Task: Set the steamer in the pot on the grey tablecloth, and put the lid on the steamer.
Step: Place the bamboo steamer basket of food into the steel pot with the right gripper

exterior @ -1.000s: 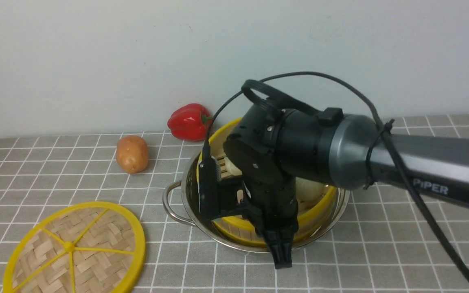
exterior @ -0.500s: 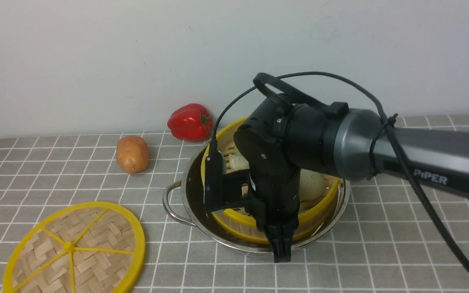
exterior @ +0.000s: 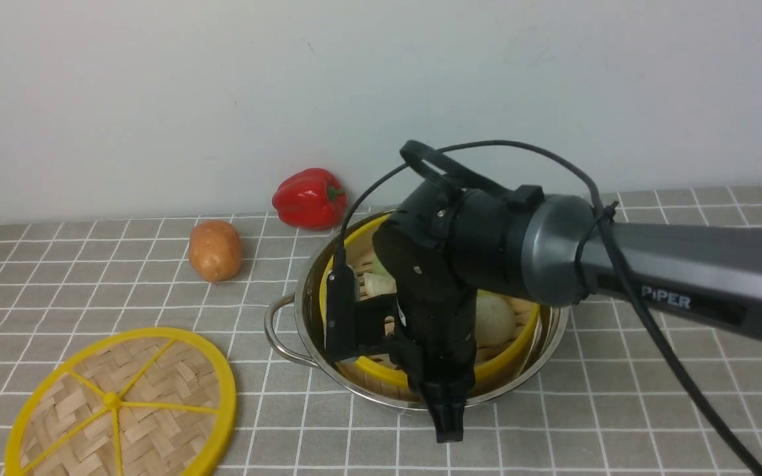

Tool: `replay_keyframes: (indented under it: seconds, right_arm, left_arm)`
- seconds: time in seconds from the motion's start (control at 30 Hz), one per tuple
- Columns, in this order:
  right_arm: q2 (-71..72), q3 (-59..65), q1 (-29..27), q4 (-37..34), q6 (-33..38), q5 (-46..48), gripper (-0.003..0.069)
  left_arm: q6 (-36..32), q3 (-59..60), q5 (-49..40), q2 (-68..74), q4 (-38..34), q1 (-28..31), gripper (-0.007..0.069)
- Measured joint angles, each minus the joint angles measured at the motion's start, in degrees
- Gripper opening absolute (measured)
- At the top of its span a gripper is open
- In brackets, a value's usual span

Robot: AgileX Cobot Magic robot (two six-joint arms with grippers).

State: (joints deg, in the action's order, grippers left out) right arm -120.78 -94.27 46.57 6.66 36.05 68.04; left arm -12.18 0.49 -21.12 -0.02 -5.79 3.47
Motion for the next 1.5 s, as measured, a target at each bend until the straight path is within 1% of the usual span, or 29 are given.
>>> replay_keyframes:
  seconds: [0.3,0.6,0.9,0.97,1.07,1.1,1.13,1.2,1.27,1.3,1.33,1.37,1.4,1.5]
  right_arm:
    - [-0.13,0.00,0.00,3.00,-1.44,0.06,0.0061]
    - [-0.13,0.00,0.00,0.36,-1.38,0.06,0.0061]
    - [-0.13,0.00,0.00,0.26,-1.31,-0.05,0.0061]
    - [-0.13,0.00,0.00,0.20,-1.31,-0.05,0.0072]
    - [-0.07,-0.10,0.00,0.54,-1.26,-0.52,0.0122]
    - [0.01,-0.10,0.00,0.54,-1.26,-0.50,0.0126]
    - [0.04,-0.10,0.00,0.78,-1.26,-0.56,0.0152]
    - [0.15,-0.17,0.00,1.66,-1.33,-0.70,0.0236]
    - [0.15,-0.17,0.00,3.30,-2.00,-0.89,0.0299]
    - [0.15,-0.17,0.00,3.48,-2.26,-0.89,0.0304]
    - [0.26,-0.21,0.00,4.29,-3.16,-0.94,0.0340]
    - [0.26,-0.21,0.00,4.42,-3.45,-0.94,0.0347]
    - [0.50,-0.21,0.00,5.04,-4.60,-0.88,0.0375]
    - [1.24,-0.21,0.00,6.04,-5.34,0.28,0.0391]
  left_arm:
    - [0.00,0.00,0.00,0.00,0.00,0.00,0.0243]
    - [0.00,0.00,0.00,0.00,0.00,0.00,0.0243]
    - [0.00,0.00,0.00,0.00,0.00,0.00,0.0243]
    - [0.00,0.00,0.00,0.00,0.00,0.00,0.0243]
    - [0.00,0.00,0.00,0.00,0.00,0.00,0.0243]
    - [0.00,0.00,0.00,0.00,0.00,0.00,0.0243]
    - [0.00,0.00,0.00,0.00,0.00,0.00,0.0243]
    - [0.00,0.00,0.00,0.00,0.00,0.00,0.0243]
    - [0.00,0.00,0.00,0.00,0.00,0.00,0.0243]
    - [0.00,0.00,0.00,0.00,0.00,0.00,0.0243]
    - [0.00,0.00,0.00,0.00,0.00,0.00,0.0243]
    - [0.00,0.00,0.00,0.00,0.00,0.00,0.0243]
    - [0.00,0.00,0.00,0.00,0.00,0.00,0.0243]
    - [0.00,0.00,0.00,0.00,0.00,0.00,0.0243]
